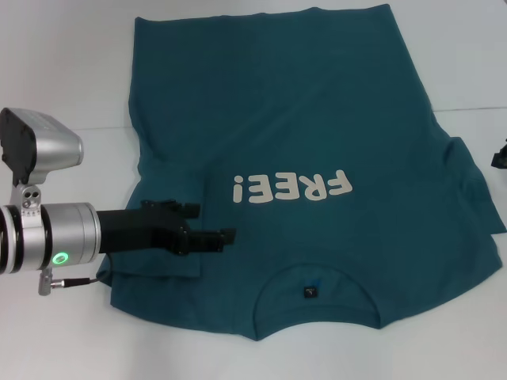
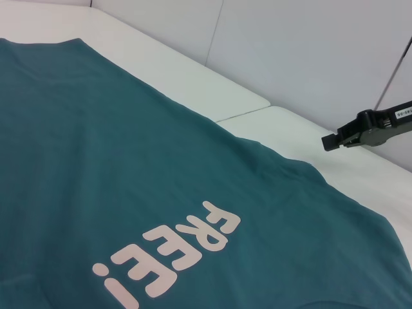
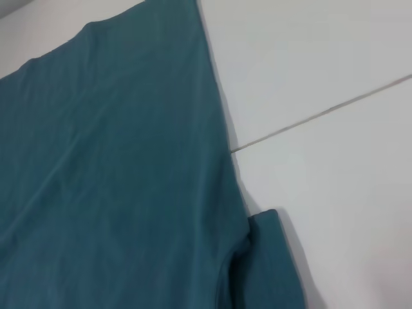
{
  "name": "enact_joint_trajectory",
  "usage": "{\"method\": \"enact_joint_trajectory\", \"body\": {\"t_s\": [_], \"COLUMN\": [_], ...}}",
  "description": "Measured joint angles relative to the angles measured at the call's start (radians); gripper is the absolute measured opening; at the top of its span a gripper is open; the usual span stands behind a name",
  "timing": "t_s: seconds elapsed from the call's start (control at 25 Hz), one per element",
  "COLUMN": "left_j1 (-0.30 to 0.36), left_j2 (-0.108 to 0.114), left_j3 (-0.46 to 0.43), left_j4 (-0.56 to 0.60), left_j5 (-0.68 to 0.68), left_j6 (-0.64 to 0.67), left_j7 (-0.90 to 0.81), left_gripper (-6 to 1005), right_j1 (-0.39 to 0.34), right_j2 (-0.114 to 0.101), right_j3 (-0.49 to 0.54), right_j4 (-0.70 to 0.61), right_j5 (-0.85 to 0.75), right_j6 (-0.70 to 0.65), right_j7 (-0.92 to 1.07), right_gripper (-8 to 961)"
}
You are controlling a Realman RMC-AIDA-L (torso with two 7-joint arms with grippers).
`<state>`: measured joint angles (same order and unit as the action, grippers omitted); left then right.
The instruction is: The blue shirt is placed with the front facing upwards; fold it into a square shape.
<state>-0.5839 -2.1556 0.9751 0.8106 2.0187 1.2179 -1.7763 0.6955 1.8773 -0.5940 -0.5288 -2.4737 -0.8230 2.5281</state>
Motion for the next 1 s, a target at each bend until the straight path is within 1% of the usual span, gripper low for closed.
{"method": "enact_joint_trajectory", "body": {"t_s": [0.16,0.4,0.6,0.84,1.0], "left_j1": [-0.002,-0.002,-0.002,-0.002,-0.005], "left_j2": [0.000,0.000,0.000,0.000,0.000], "left_j3": [0.002,0.005,0.005,0.005,0.006], "left_j4": [-0.001,-0.001,-0.001,-0.001,-0.001], "left_j5": [0.000,0.000,0.000,0.000,0.000], "left_j6": [0.000,0.000,0.000,0.000,0.000], "left_j7": [0.000,0.000,0.000,0.000,0.000], "left_gripper": [908,908,908,907,907], "right_j1": [0.011,0.033,0.060,0.063,0.054], "right_j2": [-0.002,0.011,0.013,0.013,0.008], "right_j3": [-0.024,-0.060,-0.083,-0.091,-0.087], "right_j4": [0.006,0.042,0.100,0.111,0.105], "right_j5": [-0.016,-0.032,-0.033,-0.049,-0.059], "right_j6": [0.002,0.073,0.130,0.150,0.151], "right_j7": [0.022,0.040,0.041,0.072,0.086], "right_gripper": [159,192,424,611,738]}}
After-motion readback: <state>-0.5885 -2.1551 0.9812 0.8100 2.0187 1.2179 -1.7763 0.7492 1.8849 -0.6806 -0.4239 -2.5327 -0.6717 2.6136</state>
